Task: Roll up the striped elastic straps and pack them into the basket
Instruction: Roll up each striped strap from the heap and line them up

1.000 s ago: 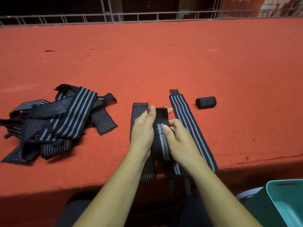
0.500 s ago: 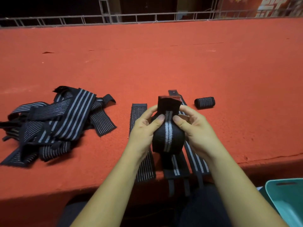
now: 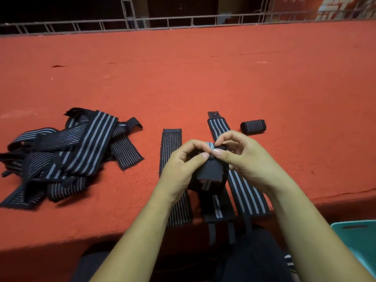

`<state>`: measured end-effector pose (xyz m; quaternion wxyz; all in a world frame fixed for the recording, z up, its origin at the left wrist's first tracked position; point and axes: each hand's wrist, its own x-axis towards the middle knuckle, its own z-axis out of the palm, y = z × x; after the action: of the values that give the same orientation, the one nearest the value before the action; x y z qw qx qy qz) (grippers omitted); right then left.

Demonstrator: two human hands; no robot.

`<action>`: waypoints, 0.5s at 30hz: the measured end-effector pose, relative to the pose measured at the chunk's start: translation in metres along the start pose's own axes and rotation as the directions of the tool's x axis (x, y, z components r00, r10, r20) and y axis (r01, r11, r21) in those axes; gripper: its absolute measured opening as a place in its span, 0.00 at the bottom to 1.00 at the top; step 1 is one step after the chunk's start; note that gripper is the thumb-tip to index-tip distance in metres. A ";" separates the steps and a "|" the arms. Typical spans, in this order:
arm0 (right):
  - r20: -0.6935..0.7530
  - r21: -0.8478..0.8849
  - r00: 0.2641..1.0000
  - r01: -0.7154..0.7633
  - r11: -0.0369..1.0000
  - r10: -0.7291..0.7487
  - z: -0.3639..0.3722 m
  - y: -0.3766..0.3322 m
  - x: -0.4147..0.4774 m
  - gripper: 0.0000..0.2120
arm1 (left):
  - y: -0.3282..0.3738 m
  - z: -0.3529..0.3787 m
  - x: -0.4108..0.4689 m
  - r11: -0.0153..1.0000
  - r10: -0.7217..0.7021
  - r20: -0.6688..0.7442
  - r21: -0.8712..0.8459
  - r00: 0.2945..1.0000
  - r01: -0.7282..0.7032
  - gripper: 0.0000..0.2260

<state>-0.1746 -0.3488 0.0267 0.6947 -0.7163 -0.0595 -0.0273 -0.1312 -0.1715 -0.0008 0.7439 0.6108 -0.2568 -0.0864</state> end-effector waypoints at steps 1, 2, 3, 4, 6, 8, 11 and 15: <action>-0.018 -0.014 1.000 0.013 1.000 -0.014 -0.002 0.000 0.001 0.07 | -0.002 0.001 0.001 1.000 0.008 0.002 -0.015 1.000 -0.008 0.09; -0.037 -0.022 0.998 0.040 0.999 -0.041 -0.002 -0.002 0.001 0.10 | -0.002 0.002 0.001 0.998 -0.005 -0.012 -0.057 1.000 0.004 0.13; -0.058 -0.036 0.996 0.071 0.997 -0.073 -0.004 -0.004 0.000 0.13 | -0.001 0.003 0.000 0.992 -0.045 -0.021 -0.117 0.999 0.042 0.17; -0.074 -0.054 0.991 0.106 0.993 -0.110 -0.005 -0.006 0.000 0.15 | 0.000 0.005 -0.001 0.987 -0.081 -0.008 -0.142 0.997 0.079 0.20; -0.116 -0.100 0.978 0.165 0.981 -0.176 -0.006 -0.008 0.000 0.17 | -0.003 0.006 -0.003 0.991 -0.123 0.057 -0.035 0.991 0.125 0.20; -0.178 -0.153 0.960 0.190 0.970 -0.216 -0.004 -0.009 -0.001 0.17 | -0.007 0.008 -0.002 0.975 -0.149 0.086 0.177 0.985 0.132 0.18; -0.243 -0.236 0.930 0.219 0.947 -0.276 0.001 -0.010 -0.003 0.18 | -0.007 0.011 -0.001 0.956 -0.165 0.025 0.250 0.986 0.154 0.17; -0.237 -0.432 0.873 0.299 0.851 -0.426 0.008 -0.006 -0.003 0.19 | -0.006 0.015 0.002 0.974 -0.128 -0.094 0.177 0.987 0.143 0.11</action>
<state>-0.1784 -0.3406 0.0317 0.5238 -0.7983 -0.0741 -0.2878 -0.1359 -0.1865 -0.0040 0.6867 0.6960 -0.1907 -0.0878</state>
